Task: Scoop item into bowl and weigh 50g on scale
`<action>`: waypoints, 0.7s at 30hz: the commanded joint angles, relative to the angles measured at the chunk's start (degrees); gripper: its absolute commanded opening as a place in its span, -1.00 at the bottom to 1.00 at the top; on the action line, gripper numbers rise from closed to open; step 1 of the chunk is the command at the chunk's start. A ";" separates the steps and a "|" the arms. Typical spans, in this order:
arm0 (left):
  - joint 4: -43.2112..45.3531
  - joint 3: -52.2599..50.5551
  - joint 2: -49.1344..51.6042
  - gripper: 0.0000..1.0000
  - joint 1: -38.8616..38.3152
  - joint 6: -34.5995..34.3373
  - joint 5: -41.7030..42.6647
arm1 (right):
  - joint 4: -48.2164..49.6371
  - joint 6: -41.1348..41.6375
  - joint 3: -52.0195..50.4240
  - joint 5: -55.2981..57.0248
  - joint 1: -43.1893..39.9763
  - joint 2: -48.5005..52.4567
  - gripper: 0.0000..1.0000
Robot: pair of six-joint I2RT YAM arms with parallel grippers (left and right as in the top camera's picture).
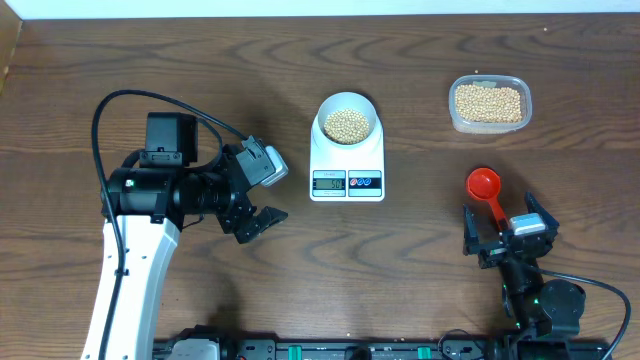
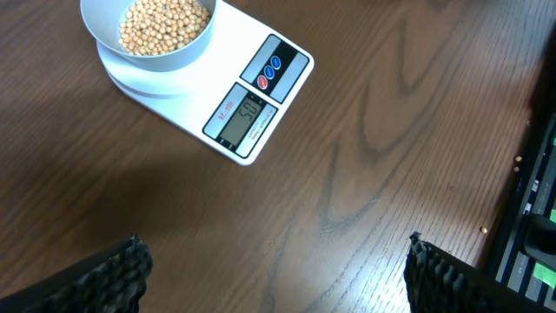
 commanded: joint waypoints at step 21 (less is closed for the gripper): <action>1.22 0.92 0.20 0.91 0.20 0.74 -0.66 | -0.20 -0.66 -0.17 0.66 0.66 -0.20 0.98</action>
